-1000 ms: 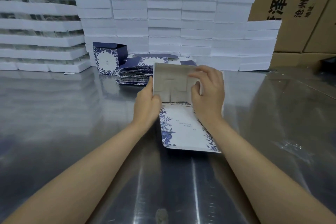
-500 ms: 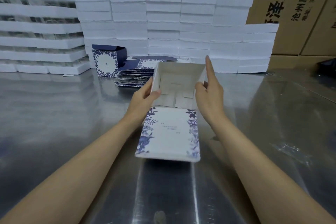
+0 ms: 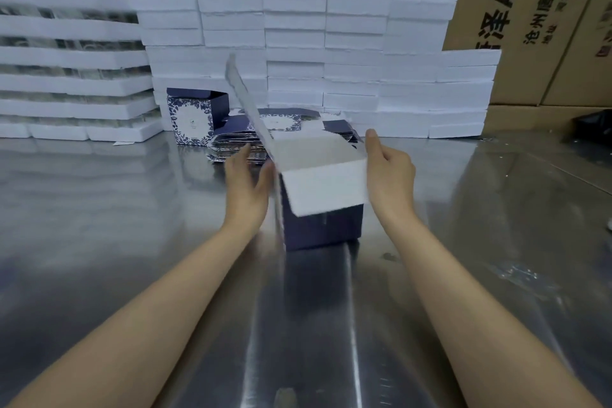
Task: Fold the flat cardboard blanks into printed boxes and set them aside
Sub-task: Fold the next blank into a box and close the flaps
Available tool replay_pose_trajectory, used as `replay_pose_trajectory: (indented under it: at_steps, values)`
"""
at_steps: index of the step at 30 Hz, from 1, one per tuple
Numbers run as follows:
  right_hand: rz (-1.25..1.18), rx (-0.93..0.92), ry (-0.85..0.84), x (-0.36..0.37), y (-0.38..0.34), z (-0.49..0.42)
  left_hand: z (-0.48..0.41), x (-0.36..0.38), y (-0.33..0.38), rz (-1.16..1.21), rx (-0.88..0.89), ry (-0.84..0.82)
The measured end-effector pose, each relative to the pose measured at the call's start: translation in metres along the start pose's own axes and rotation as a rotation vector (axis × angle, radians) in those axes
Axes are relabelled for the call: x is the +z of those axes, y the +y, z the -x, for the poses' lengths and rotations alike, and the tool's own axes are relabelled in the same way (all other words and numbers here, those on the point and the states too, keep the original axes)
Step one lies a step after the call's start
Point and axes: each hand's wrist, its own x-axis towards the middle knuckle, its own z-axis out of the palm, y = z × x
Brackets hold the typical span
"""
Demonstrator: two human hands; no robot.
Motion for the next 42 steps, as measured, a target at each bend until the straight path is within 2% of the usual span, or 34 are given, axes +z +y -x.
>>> replay_pose_trajectory:
  at_steps: [1,3,5,7,10,13,16,18,22,24,26,28,31,33,36,38,40,42]
  values:
    - [-0.09,0.042,0.01,0.001,0.001,0.0,-0.001,0.001,-0.005,-0.025,-0.015,0.057]
    - [-0.21,0.108,0.052,0.001,0.005,-0.001,-0.002,0.001,-0.004,0.084,-0.073,0.102]
    - [-0.114,0.071,0.082,0.0,0.01,0.0,-0.004,0.005,0.005,0.342,-0.199,0.05]
    - [-0.048,0.066,0.006,0.002,0.013,0.001,-0.007,0.006,0.01,0.52,-0.308,-0.032]
    - [-0.082,0.114,-0.181,0.008,0.015,0.006,-0.004,0.013,0.01,0.563,-0.328,-0.164]
    - [-0.115,0.096,-0.308,0.015,0.014,0.012,-0.001,0.014,0.013,0.555,-0.304,-0.194]
    - [-0.15,0.13,-0.385,0.019,0.017,0.009,-0.002,0.009,0.008,0.669,-0.368,-0.231]
    - [-0.133,0.116,-0.372,0.018,0.018,0.009,-0.004,0.004,0.003,0.701,-0.379,-0.253]
    - [-0.12,0.089,-0.342,0.017,0.02,0.009,-0.005,0.003,0.001,0.543,-0.359,-0.184]
    - [-0.087,0.08,-0.265,0.016,0.026,0.008,-0.004,0.005,-0.006,0.213,-0.277,-0.088]
    - [-0.072,0.085,-0.278,0.014,0.033,0.008,0.002,0.005,-0.005,-0.066,-0.196,-0.001]
    - [-0.068,0.059,-0.356,0.01,0.044,0.008,0.007,0.006,0.002,0.001,-0.145,-0.035]
    - [-0.124,0.0,-0.46,0.01,0.055,0.005,0.014,0.013,0.008,0.092,-0.11,-0.199]
    - [-0.097,0.007,-0.482,0.013,0.056,0.004,0.018,0.014,0.007,0.055,-0.065,-0.283]
    - [-0.108,-0.022,-0.444,0.013,0.053,0.002,0.015,0.007,0.005,0.118,0.011,-0.334]
    - [-0.177,-0.069,-0.334,0.015,0.052,0.003,0.01,0.003,-0.001,0.07,0.045,-0.304]
    - [-0.241,-0.094,-0.197,0.013,0.048,0.004,0.008,0.0,-0.004,0.016,0.033,-0.184]
    - [-0.297,-0.163,-0.151,0.013,0.045,0.005,0.008,-0.001,-0.002,0.044,0.089,-0.086]
